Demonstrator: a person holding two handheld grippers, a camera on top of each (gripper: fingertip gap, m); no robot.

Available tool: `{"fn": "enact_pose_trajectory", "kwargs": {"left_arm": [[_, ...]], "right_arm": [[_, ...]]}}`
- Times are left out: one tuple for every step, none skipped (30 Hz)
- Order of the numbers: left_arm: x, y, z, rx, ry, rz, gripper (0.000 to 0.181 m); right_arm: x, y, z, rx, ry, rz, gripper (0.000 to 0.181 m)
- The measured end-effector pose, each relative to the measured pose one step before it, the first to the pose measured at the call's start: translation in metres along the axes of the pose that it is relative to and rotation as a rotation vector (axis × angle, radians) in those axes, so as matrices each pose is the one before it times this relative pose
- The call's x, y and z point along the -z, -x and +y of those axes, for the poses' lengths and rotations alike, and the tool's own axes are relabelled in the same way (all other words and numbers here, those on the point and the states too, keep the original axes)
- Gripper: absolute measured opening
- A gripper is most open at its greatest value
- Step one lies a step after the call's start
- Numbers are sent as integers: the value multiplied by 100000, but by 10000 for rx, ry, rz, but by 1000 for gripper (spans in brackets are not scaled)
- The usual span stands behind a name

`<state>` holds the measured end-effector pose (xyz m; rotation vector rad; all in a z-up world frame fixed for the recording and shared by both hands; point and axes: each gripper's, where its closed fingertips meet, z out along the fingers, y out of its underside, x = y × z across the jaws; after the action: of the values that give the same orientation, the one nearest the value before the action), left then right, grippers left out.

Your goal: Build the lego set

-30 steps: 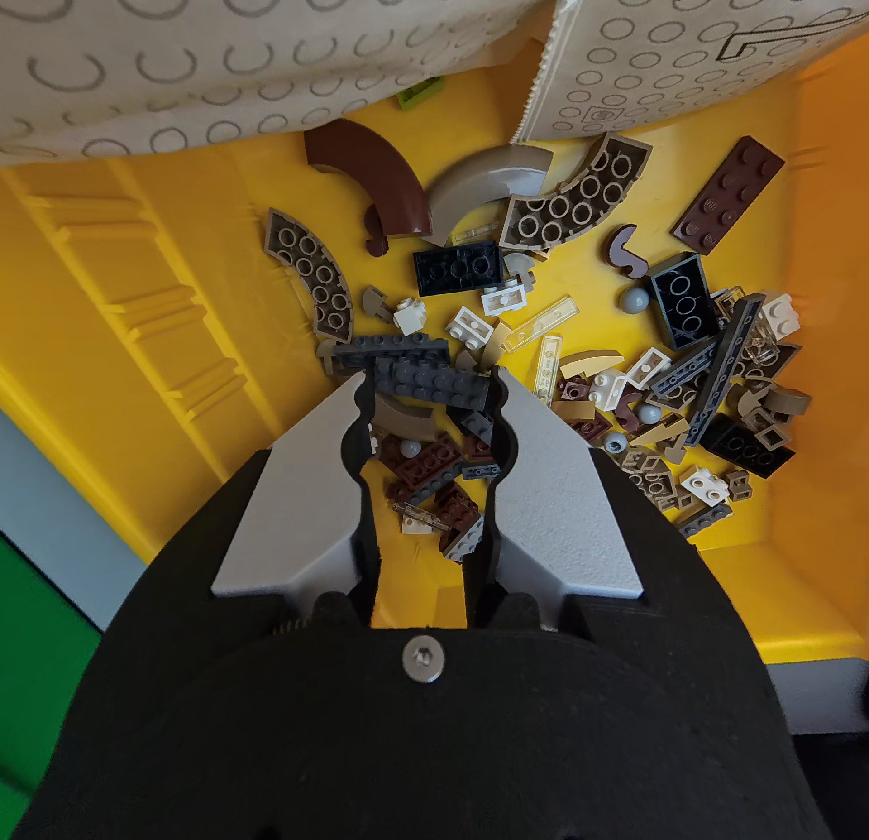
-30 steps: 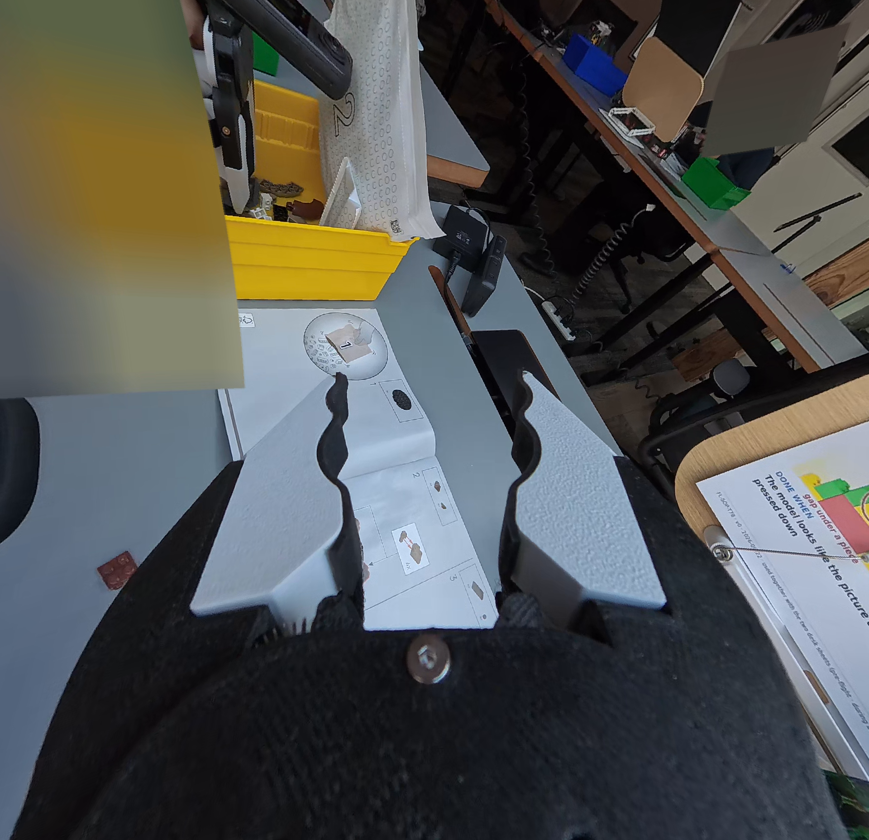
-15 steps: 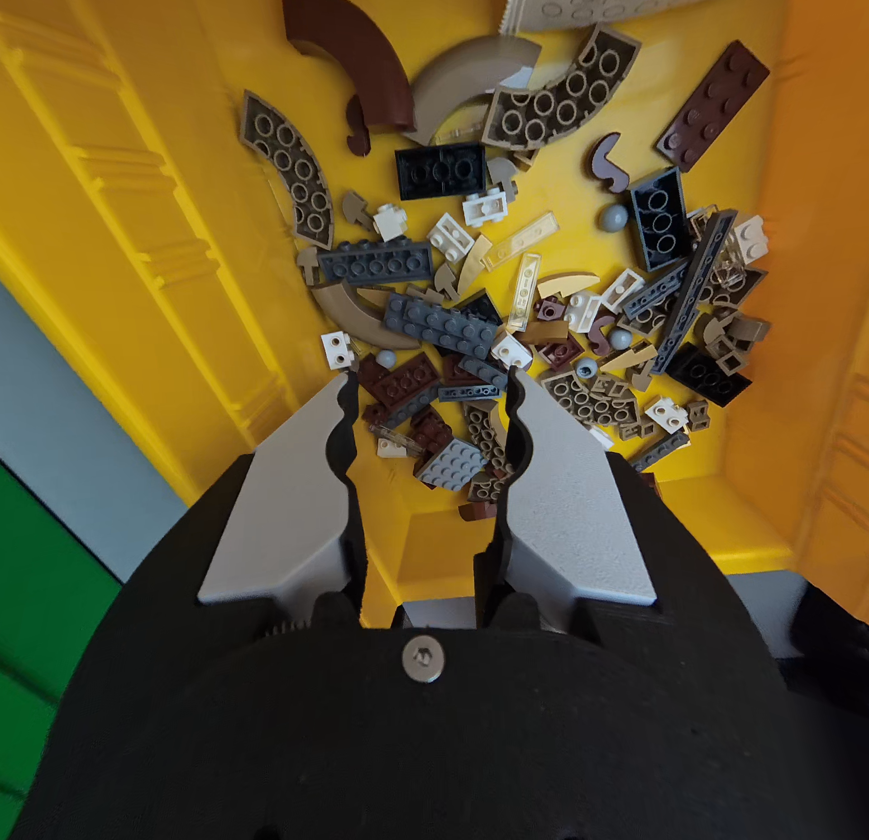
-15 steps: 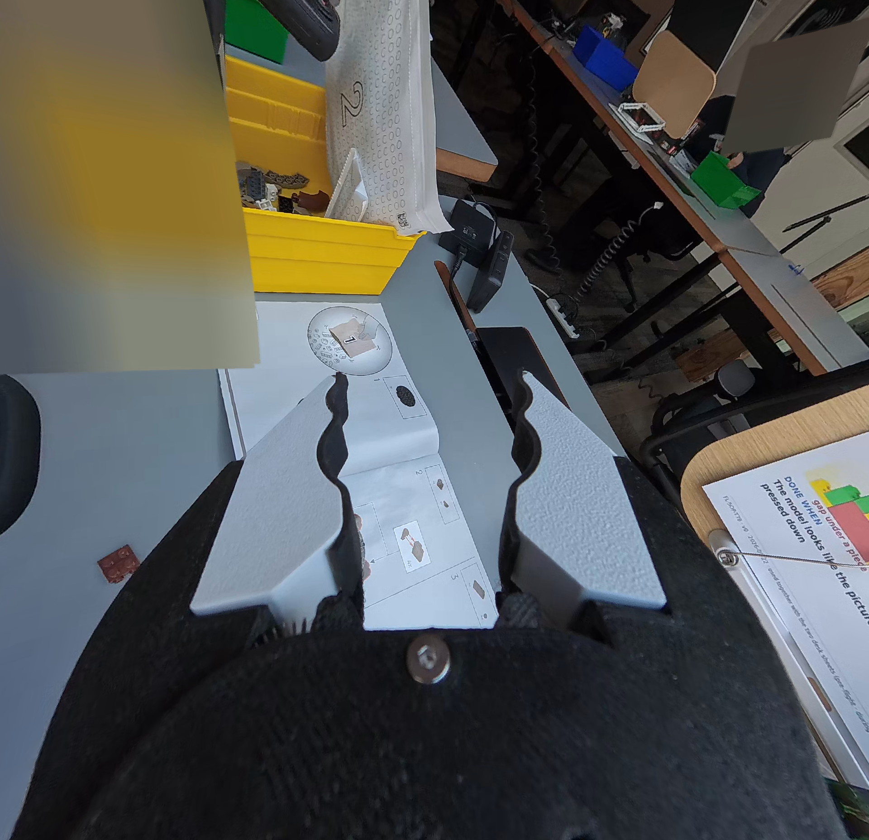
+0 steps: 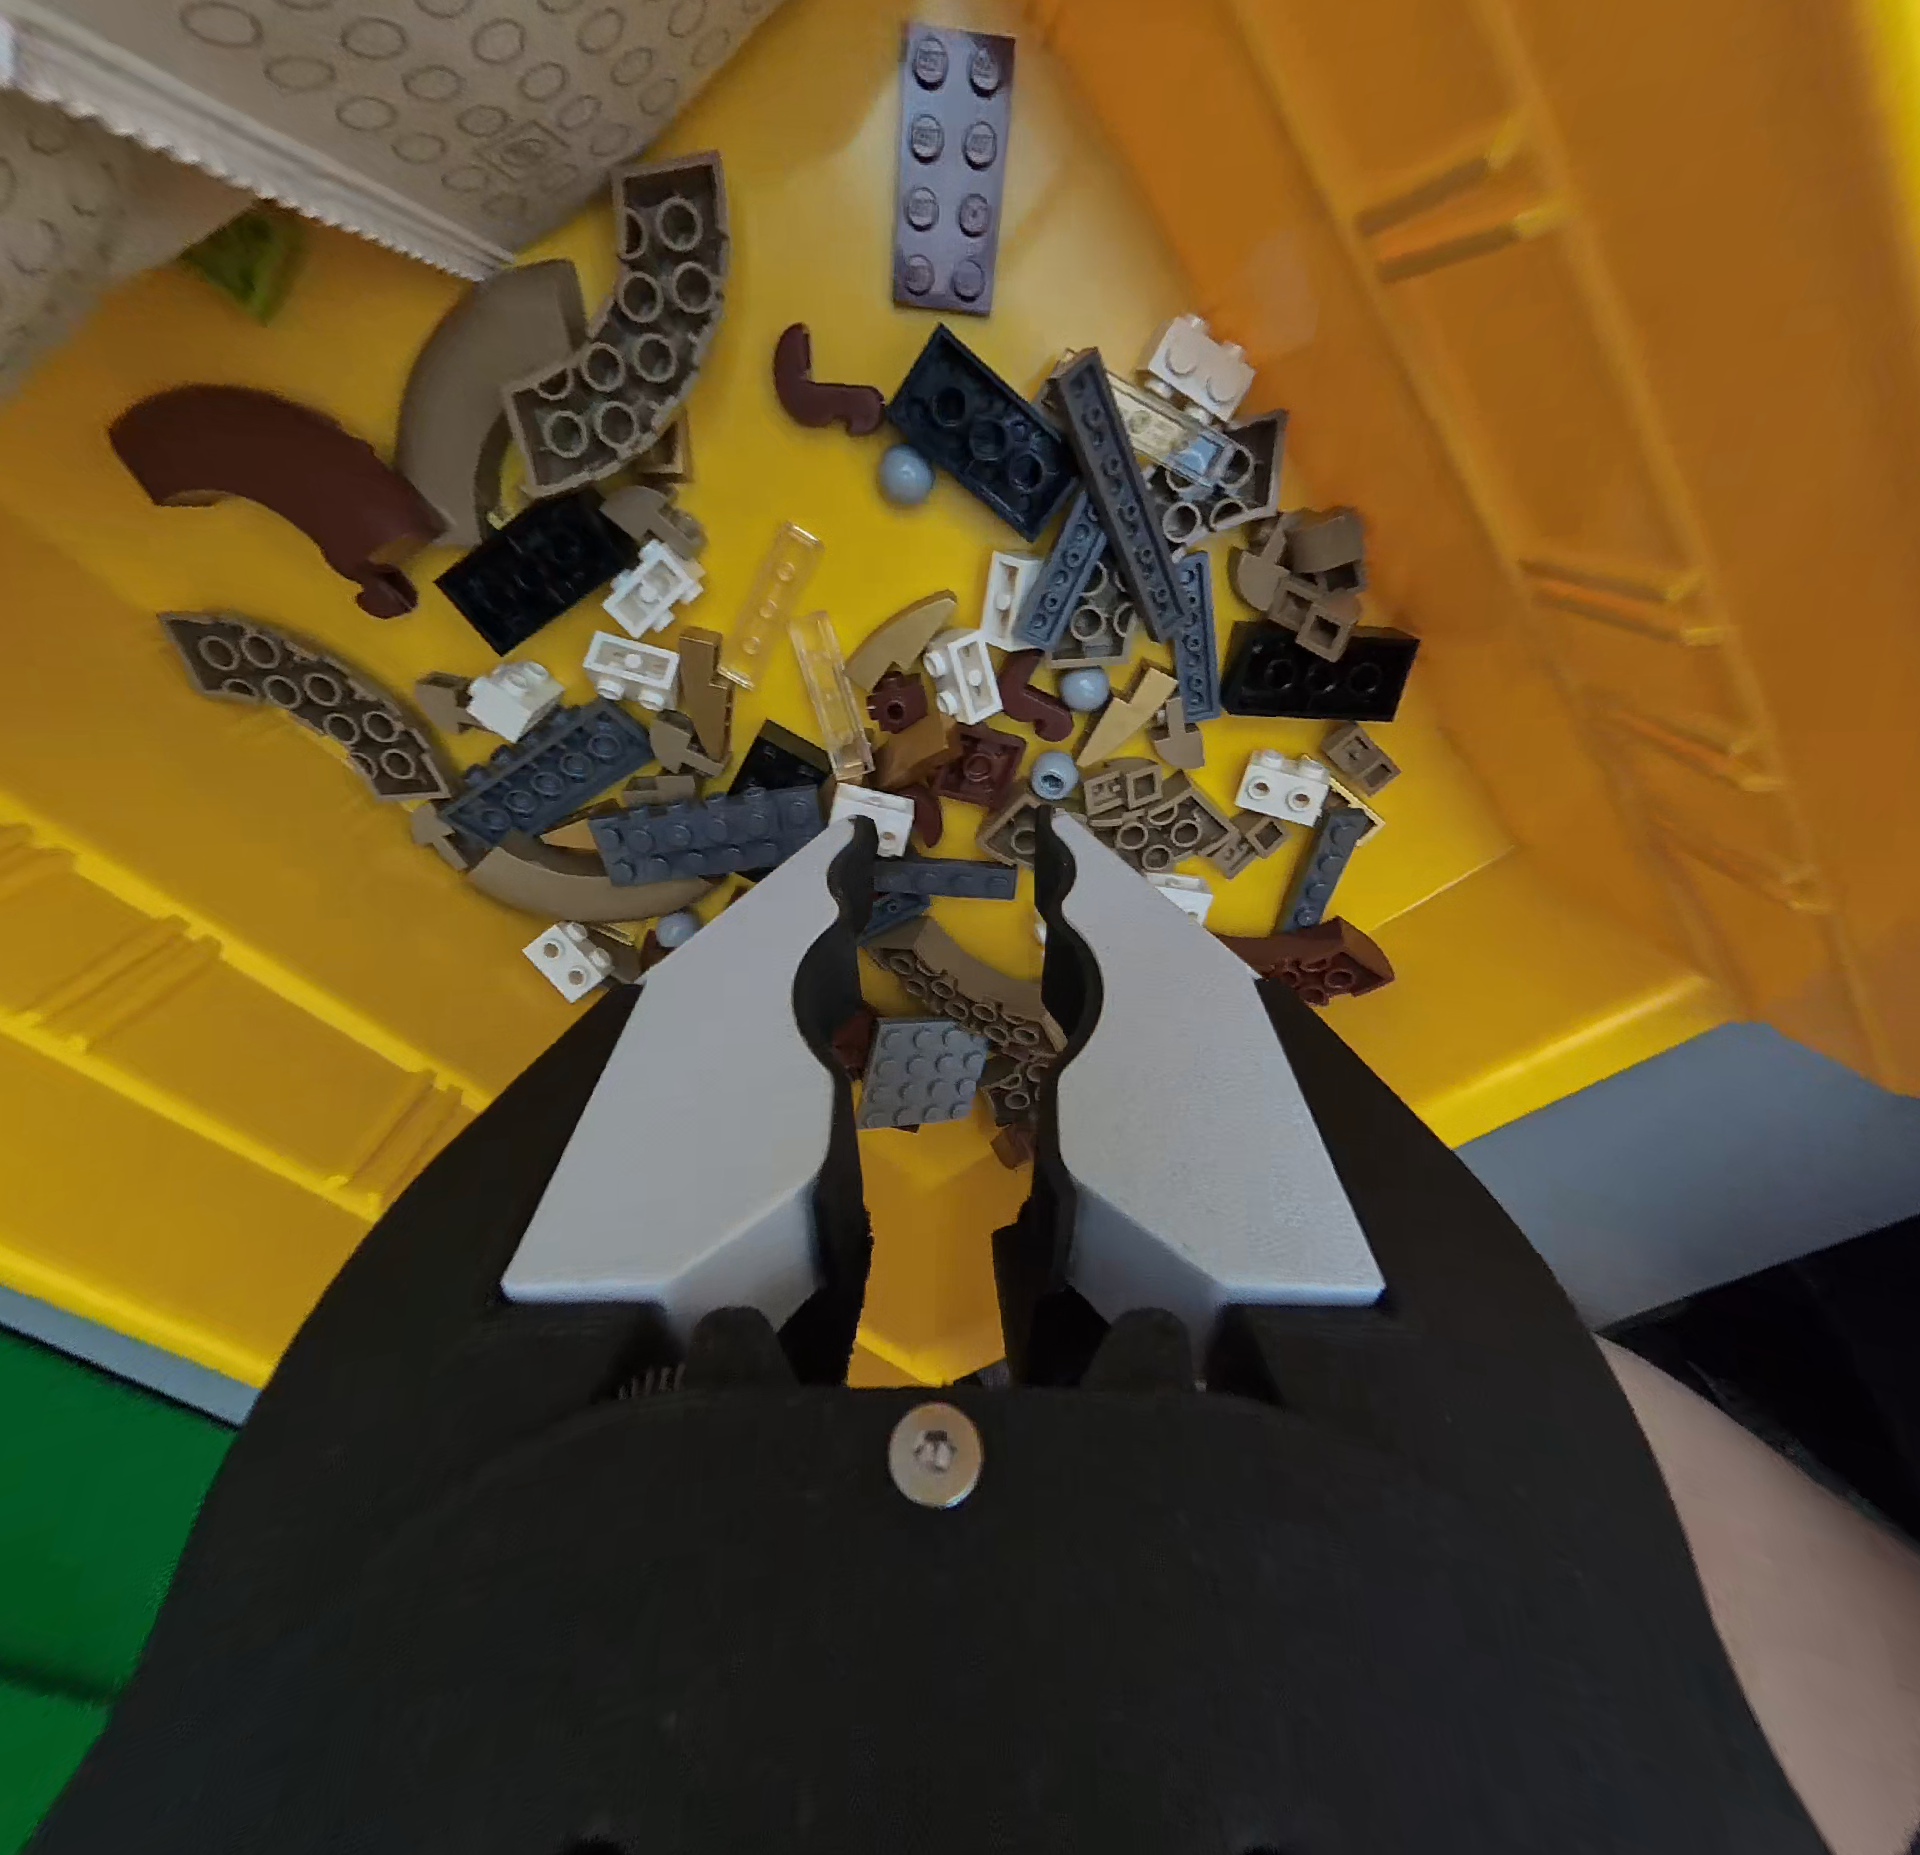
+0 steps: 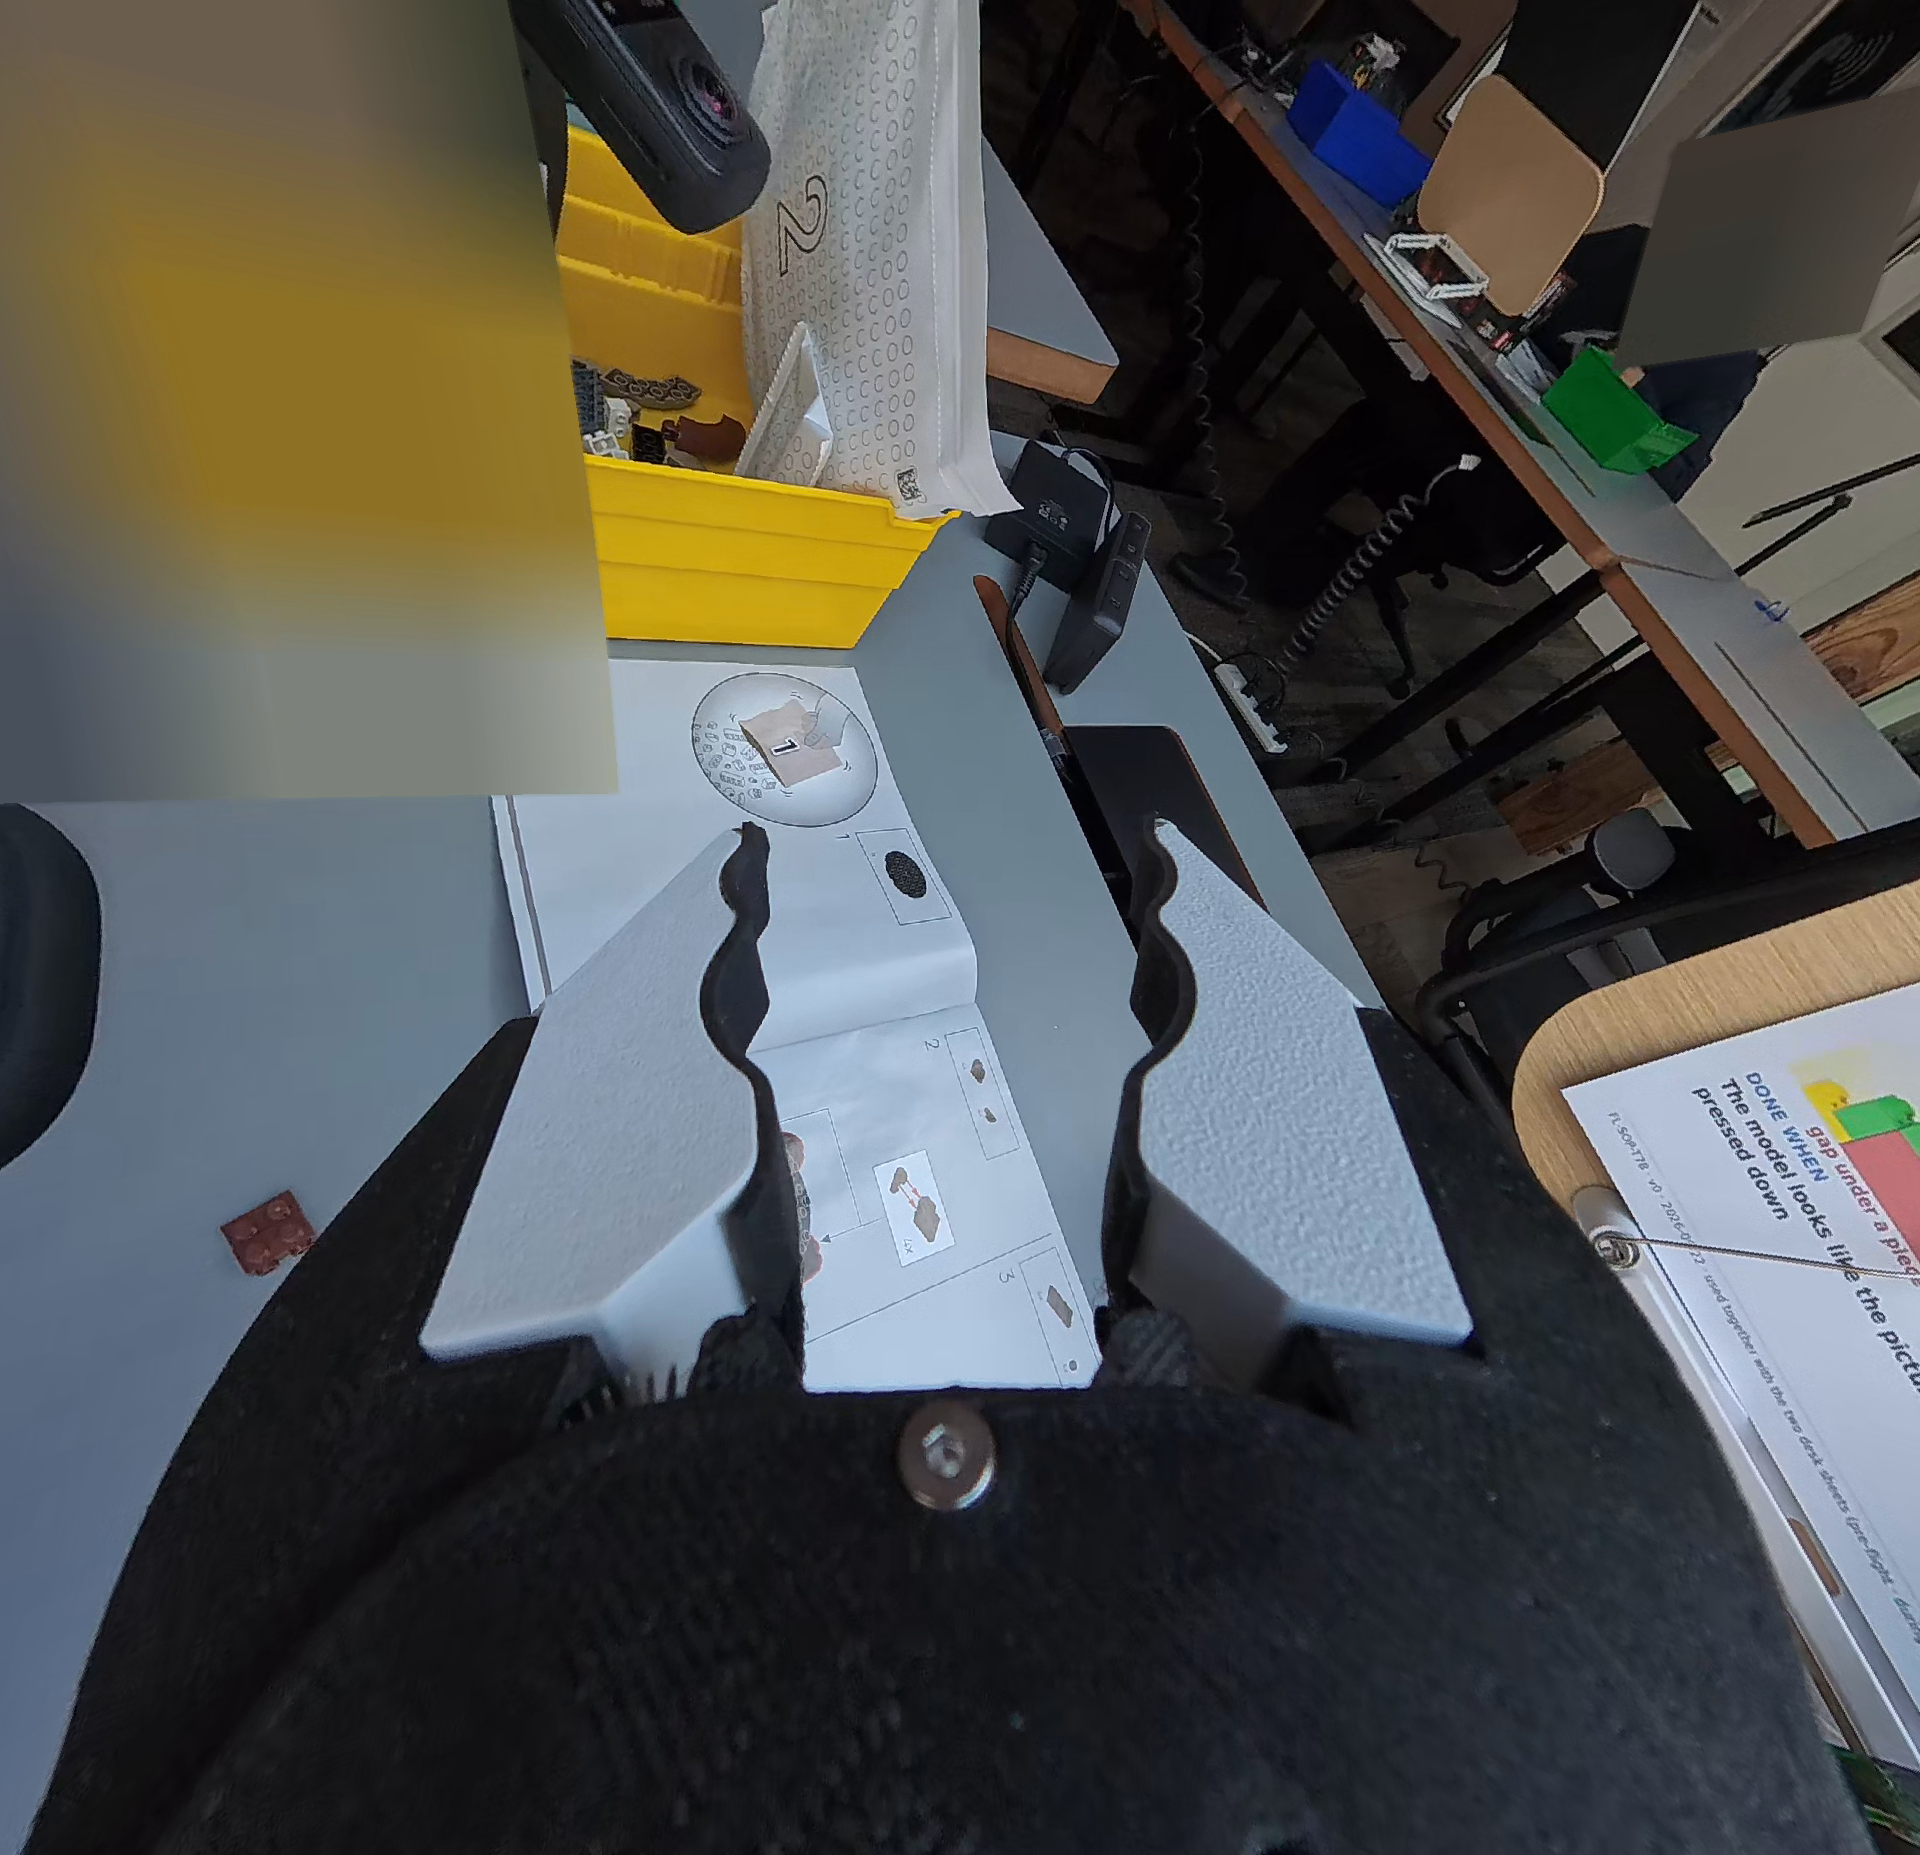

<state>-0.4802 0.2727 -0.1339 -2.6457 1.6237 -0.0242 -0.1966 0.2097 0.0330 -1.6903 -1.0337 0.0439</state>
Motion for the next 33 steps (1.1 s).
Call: {"fn": "enact_pose_trajectory", "kwargs": {"left_arm": [[20,-271,388,-119,127,73,30],[-3,-374,404,-81,112,148,30],[-44,-566,421,5,139,300,31],[-99,-507,445,50,179,286,31],[-146,-307,406,38,193,170,31],[-155,-197,274,5,156,108,32],[-153,-268,150,-6,103,154,32],[-150,-334,74,-5,91,190,33],[-105,-200,-27,-34,72,87,36],[-68,-66,-193,-57,-2,-22,38],[-65,-119,-252,-57,-15,9,40],[-134,-207,-213,-50,45,54,41],[-181,-37,-143,-61,105,-60,43],[-192,149,-66,-40,170,-175,44],[-108,130,-17,47,171,-146,43],[45,78,-123,143,28,-96,43],[30,313,-122,91,-18,-219,42],[-37,495,90,1,93,-294,33],[-113,449,197,19,127,-213,28],[-126,371,246,108,124,-107,23],[-58,366,231,186,80,-68,18],[27,292,128,217,6,-10,17],[140,30,-2,176,-102,111,17],[281,-312,-111,88,-195,240,20],[386,-582,-262,-17,-282,300,25],[382,-864,-376,-120,-330,365,30],[250,-1024,-336,-176,-249,380,36],[27,-877,-128,-174,-46,260,44],[-178,-538,50,-138,150,72,50],[-302,-331,100,-83,225,-1,53],[-293,-62,50,10,232,-93,57],[-201,177,-115,119,125,-163,61],[-146,60,-232,206,33,-35,64]], "right_arm": [[-15,12,22,12,8,-9,71],[-23,-4,31,2,11,-6,71],[-16,8,15,-4,5,-9,71],[-14,14,3,-5,-4,-9,71],[-12,25,0,3,3,-7,71],[-5,25,15,11,8,-3,71],[-7,25,0,16,7,-5,71],[2,27,-13,16,3,-5,71],[0,28,-6,12,-2,-5,71],[0,24,-7,10,3,-9,71],[-11,16,2,14,4,-7,71],[-3,-7,11,12,2,2,71],[0,-7,12,4,-1,2,71],[-6,-14,11,-10,-1,-3,71],[-15,-7,23,-15,2,-7,71],[-11,13,-6,-9,-4,-9,71],[-23,23,-6,-4,-1,-7,71],[-17,43,-5,4,-2,-8,71],[-21,46,6,13,10,-16,71],[-4,44,-2,21,15,-7,71],[5,35,-17,24,-1,2,71],[15,27,-11,15,-4,-9,71],[10,9,-11,7,-2,-9,71],[15,-31,-8,6,-9,12,71],[5,-37,24,-5,0,2,71],[-1,-36,38,-17,6,-6,71],[-4,-39,36,-16,9,0,71],[3,-61,32,-9,1,13,71],[12,-31,28,-6,7,7,71],[27,-26,-1,-2,2,9,71],[46,1,-30,9,-5,9,71],[55,4,-55,22,-13,10,71],[69,1,-55,31,-3,13,71]]}}
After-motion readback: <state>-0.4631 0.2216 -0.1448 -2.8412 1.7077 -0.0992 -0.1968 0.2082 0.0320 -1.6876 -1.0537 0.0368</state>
